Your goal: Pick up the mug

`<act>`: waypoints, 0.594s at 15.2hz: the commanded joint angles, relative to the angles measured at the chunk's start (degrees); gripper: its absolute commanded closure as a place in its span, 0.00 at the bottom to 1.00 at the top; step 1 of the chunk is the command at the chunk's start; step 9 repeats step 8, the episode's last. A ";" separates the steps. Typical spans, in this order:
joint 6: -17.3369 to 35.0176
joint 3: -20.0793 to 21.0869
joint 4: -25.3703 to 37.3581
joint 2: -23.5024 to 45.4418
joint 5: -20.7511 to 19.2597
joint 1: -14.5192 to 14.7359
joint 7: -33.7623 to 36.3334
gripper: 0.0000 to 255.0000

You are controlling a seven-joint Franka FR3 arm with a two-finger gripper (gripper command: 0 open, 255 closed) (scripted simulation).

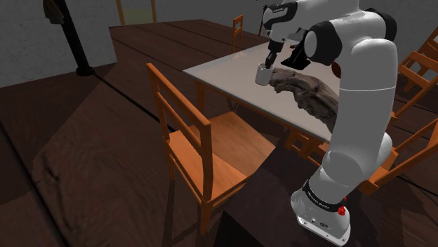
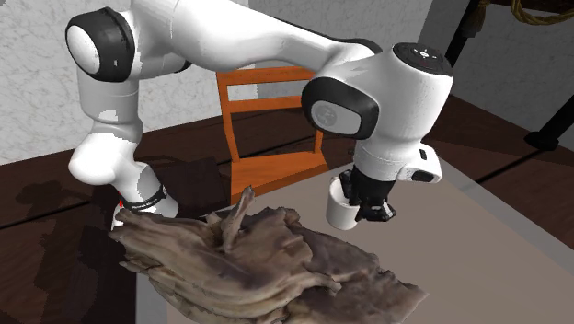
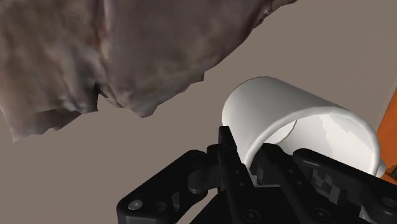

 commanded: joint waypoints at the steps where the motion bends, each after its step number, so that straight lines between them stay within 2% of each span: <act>1: -1.36 -0.12 1.04 -0.39 -0.25 -0.01 0.26 1.00; 6: -5.10 -0.28 4.77 -0.52 -0.49 -0.52 0.76 1.00; 9: -5.21 -0.28 4.88 -0.52 -0.50 -0.54 0.77 1.00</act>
